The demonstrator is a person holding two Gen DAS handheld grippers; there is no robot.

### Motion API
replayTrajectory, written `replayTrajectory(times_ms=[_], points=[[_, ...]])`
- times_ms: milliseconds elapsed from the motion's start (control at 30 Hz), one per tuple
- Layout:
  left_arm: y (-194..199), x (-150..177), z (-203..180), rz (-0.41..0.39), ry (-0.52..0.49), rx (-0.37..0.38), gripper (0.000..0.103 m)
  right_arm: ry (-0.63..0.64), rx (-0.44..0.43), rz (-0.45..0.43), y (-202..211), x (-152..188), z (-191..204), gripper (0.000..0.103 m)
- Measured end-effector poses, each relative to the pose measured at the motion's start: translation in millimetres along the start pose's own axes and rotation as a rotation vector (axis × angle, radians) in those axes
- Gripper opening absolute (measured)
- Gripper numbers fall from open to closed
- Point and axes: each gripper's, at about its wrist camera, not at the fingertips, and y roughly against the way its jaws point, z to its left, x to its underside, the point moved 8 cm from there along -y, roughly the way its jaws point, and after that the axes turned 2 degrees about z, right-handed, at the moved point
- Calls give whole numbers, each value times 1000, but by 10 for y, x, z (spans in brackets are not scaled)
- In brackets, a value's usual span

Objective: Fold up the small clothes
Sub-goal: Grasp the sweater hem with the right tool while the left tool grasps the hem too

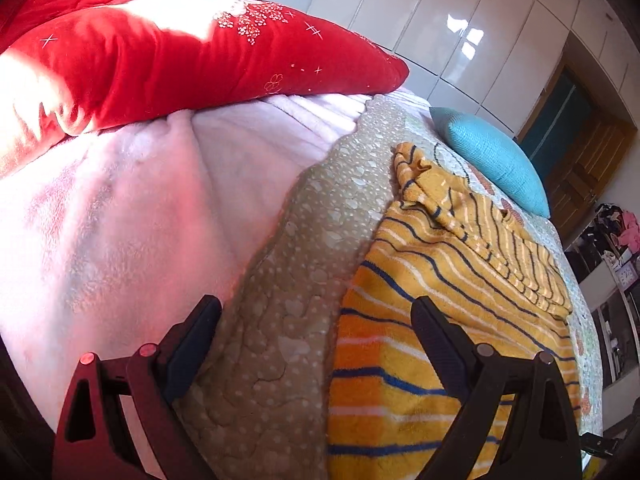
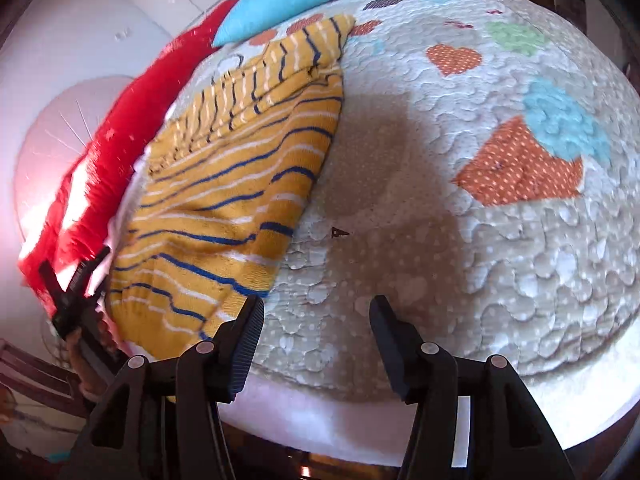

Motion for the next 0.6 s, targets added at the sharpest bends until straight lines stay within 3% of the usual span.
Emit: replayTrajectory(times_ms=[100, 200, 300, 533, 600], points=[[138, 15, 1, 19, -28, 46, 95, -27, -127, -79, 145, -7, 52, 65], [131, 24, 113, 65, -14, 56, 95, -46, -232, -76, -29, 15, 148, 67], [80, 91, 176, 123, 8, 94, 95, -38, -279, -14, -396, 86, 321, 67], [79, 191, -14, 155, -25, 170, 95, 5, -331, -24, -658, 10, 646, 69], [86, 259, -103, 196, -13, 247, 93, 14, -328, -19, -707, 4, 700, 69]])
